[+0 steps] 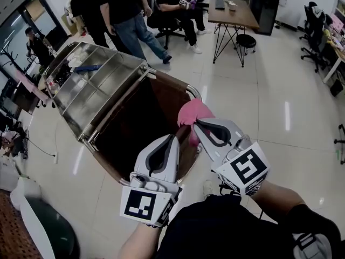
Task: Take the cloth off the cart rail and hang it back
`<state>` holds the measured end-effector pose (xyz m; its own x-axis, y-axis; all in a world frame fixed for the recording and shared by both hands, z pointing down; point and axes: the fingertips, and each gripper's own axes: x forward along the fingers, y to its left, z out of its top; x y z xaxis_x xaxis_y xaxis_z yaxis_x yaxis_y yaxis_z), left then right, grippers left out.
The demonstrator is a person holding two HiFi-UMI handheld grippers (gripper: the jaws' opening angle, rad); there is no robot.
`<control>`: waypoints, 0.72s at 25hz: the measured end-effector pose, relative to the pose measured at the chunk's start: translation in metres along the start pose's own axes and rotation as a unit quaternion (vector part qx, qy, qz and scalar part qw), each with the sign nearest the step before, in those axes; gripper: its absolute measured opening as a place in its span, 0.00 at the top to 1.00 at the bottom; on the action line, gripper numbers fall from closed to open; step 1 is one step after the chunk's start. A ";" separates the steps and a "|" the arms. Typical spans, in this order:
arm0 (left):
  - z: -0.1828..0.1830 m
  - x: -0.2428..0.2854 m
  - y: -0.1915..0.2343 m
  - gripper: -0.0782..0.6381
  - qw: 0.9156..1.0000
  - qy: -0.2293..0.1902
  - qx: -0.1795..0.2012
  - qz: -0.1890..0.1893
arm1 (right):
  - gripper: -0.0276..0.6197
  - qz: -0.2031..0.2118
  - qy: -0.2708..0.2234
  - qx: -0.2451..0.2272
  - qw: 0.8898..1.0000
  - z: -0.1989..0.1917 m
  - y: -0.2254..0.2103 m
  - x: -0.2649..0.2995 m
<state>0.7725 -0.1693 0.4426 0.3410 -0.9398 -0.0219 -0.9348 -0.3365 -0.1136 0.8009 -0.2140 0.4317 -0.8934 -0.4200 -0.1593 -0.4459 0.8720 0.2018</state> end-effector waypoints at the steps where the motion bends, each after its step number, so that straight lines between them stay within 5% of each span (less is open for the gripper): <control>1: 0.005 -0.014 -0.003 0.89 1.000 -0.003 0.000 -0.001 | 0.95 -0.003 -0.003 0.000 1.000 0.011 0.012 -0.005; 6: 0.028 -0.090 -0.013 0.89 1.000 -0.024 0.005 -0.004 | 0.95 -0.009 -0.023 -0.009 1.000 0.069 0.081 -0.030; 10: 0.057 -0.135 -0.013 0.89 0.991 -0.126 0.032 -0.006 | 0.95 -0.006 -0.051 -0.031 0.998 0.100 0.131 -0.043; 18: 0.076 -0.215 -0.037 0.89 0.990 -0.137 0.036 -0.010 | 0.95 -0.002 -0.068 -0.045 0.997 0.152 0.211 -0.082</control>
<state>0.7410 0.0496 0.3756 0.3824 -0.8783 -0.2870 -0.9216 -0.3404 -0.1864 0.7878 0.0427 0.3406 -0.8785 -0.3801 -0.2896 -0.4583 0.8417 0.2856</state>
